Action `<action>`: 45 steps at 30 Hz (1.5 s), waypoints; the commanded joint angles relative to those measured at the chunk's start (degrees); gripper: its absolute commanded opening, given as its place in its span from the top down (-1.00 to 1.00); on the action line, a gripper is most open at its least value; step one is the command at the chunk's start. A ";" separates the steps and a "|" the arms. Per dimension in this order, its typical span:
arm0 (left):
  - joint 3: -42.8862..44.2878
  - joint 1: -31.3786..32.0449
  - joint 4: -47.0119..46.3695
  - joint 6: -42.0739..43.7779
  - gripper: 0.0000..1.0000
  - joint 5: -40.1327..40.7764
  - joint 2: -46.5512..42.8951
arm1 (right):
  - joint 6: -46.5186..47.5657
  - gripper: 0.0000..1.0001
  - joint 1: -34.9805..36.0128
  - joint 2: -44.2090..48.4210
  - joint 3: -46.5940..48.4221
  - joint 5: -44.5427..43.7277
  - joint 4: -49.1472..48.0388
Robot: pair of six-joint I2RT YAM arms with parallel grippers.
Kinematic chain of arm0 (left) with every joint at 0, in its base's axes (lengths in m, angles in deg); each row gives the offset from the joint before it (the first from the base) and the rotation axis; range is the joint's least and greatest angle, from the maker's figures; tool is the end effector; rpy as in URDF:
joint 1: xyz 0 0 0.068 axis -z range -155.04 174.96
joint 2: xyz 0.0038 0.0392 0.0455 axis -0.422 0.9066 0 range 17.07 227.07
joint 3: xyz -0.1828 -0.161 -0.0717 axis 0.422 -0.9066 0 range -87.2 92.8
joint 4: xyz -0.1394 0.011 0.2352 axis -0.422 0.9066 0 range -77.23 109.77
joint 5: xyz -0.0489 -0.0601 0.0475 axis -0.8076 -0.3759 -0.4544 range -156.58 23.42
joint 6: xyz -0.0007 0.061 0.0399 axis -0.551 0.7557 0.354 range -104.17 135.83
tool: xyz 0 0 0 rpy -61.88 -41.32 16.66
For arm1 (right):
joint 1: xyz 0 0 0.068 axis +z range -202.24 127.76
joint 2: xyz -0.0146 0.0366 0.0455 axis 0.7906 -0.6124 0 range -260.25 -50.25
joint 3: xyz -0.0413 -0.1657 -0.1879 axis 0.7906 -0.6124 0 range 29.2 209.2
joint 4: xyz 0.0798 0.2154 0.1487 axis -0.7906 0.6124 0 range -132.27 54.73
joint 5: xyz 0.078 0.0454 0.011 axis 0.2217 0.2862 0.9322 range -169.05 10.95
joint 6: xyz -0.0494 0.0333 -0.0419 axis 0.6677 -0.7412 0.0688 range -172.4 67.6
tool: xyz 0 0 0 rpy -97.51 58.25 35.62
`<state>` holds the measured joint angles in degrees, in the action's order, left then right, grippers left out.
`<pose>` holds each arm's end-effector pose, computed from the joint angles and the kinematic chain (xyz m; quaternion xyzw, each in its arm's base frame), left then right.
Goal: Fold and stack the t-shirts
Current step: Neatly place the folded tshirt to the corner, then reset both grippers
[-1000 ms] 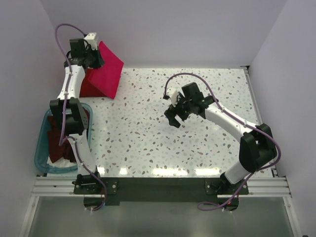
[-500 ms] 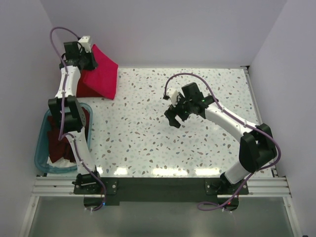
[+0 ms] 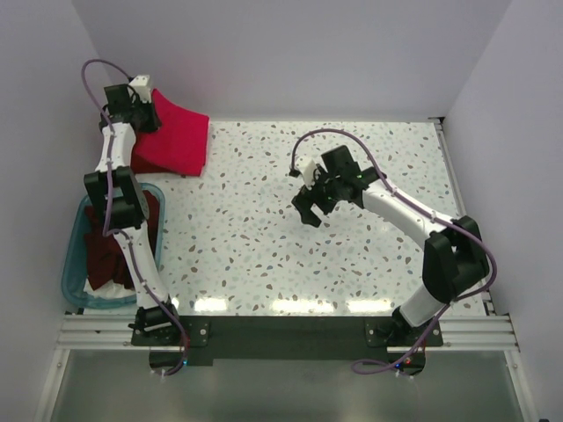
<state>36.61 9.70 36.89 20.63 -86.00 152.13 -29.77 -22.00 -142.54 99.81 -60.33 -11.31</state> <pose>0.5500 0.1292 0.2187 -0.0029 0.8792 -0.0688 0.4714 0.3110 0.2039 0.2139 -0.4628 0.8138 0.1747 0.3051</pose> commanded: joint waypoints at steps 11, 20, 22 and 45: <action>1.88 -1.70 -9.88 7.16 0.64 8.60 3.10 | 2.06 -0.97 -0.27 -0.87 3.48 -1.14 1.82; 4.51 -1.96 -11.02 10.75 -0.98 17.39 -1.64 | 1.72 -0.97 -0.88 0.88 4.36 -2.20 1.91; 4.42 -1.87 -10.06 11.72 -1.00 17.75 -4.80 | 1.10 -0.97 -1.76 1.58 4.62 -2.55 1.74; -47.31 28.27 -4.24 -4.34 -1.00 4.39 -53.49 | -10.23 -0.97 -25.58 25.39 -4.84 -4.13 8.32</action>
<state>-2.49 36.14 36.38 22.42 -82.44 101.64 -36.68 -47.44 -120.31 98.65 -63.10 -7.07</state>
